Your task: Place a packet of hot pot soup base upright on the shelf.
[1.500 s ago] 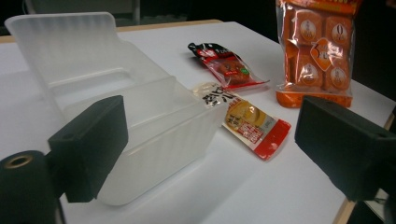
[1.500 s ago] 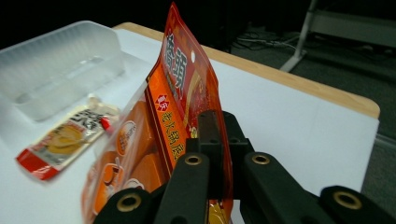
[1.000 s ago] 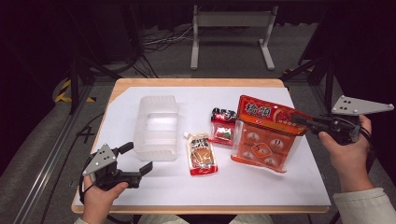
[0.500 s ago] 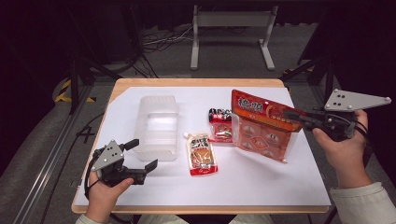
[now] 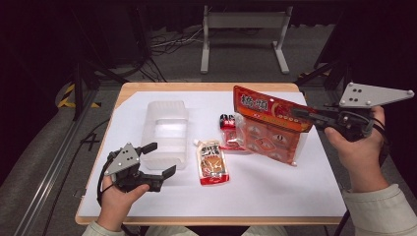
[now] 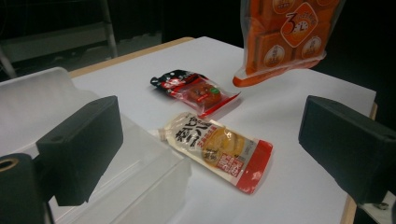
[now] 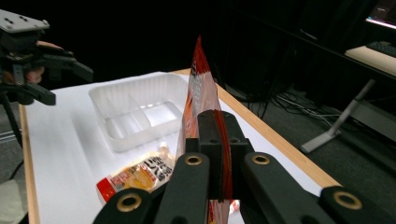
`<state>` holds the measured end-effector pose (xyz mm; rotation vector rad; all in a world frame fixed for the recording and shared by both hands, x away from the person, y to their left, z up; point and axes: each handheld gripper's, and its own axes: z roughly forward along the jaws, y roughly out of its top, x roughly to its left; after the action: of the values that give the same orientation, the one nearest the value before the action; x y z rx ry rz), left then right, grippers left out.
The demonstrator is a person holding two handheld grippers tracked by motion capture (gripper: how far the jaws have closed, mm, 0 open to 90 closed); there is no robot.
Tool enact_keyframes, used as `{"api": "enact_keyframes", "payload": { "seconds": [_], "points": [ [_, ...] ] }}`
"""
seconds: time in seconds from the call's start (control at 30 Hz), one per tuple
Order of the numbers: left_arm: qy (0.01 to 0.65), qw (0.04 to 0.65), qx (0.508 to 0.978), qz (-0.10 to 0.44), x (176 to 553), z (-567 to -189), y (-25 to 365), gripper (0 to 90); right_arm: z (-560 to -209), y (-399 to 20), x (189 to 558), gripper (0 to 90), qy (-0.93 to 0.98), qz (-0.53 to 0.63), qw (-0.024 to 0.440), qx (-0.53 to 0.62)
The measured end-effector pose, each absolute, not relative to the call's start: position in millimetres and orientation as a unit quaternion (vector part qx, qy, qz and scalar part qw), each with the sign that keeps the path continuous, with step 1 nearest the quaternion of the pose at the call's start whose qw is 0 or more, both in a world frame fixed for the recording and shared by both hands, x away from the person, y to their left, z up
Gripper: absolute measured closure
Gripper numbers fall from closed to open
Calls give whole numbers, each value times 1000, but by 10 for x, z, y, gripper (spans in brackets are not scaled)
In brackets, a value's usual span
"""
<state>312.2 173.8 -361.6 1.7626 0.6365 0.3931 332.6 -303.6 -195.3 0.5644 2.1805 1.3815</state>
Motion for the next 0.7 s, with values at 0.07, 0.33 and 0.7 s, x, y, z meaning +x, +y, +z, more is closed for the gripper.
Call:
{"api": "enact_keyframes", "payload": {
  "seconds": [0.07,0.33,0.7],
  "points": [
    [265,576,755,167,3132,-3594,1706,81,-1927,-2992,3326,900,799,511,245,201],
    [251,585,755,158,3171,-3553,1627,95,-1867,-2778,3320,900,799,527,231,175],
    [242,597,752,135,3268,-3592,1584,123,-1859,-2540,3348,900,797,545,214,148]
  ]
}}
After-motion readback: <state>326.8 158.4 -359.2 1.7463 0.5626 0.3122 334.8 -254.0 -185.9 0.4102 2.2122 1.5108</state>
